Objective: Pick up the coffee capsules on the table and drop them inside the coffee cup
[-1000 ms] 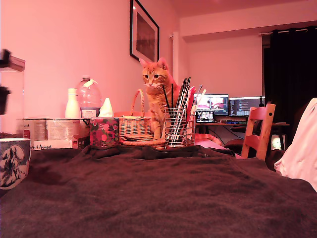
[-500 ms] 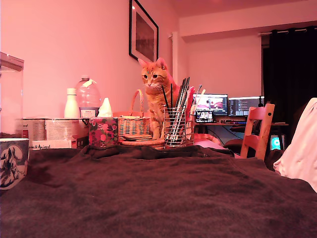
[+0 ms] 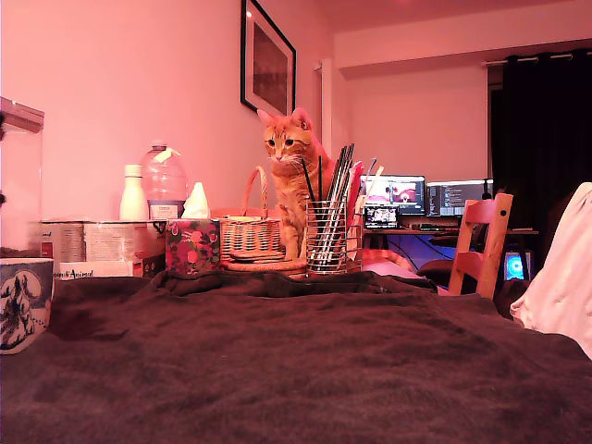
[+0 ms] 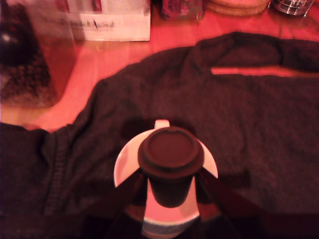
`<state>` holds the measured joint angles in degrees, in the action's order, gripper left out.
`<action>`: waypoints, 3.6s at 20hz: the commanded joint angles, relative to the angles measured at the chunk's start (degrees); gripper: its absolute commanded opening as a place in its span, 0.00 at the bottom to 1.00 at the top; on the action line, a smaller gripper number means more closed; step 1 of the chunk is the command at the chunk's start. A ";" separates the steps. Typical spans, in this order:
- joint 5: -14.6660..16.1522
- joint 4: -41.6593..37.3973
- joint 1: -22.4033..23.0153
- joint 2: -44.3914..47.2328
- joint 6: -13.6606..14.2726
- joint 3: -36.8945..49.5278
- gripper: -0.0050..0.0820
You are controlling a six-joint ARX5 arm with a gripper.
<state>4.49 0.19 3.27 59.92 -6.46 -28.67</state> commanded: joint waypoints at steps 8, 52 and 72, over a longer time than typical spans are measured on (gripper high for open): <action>1.53 7.87 -0.15 11.15 0.92 -9.84 0.30; 7.32 7.89 0.63 -19.45 0.55 0.13 0.03; 5.49 1.09 0.63 -46.45 -1.68 25.27 0.03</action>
<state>10.09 1.69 3.73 14.09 -7.68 -5.10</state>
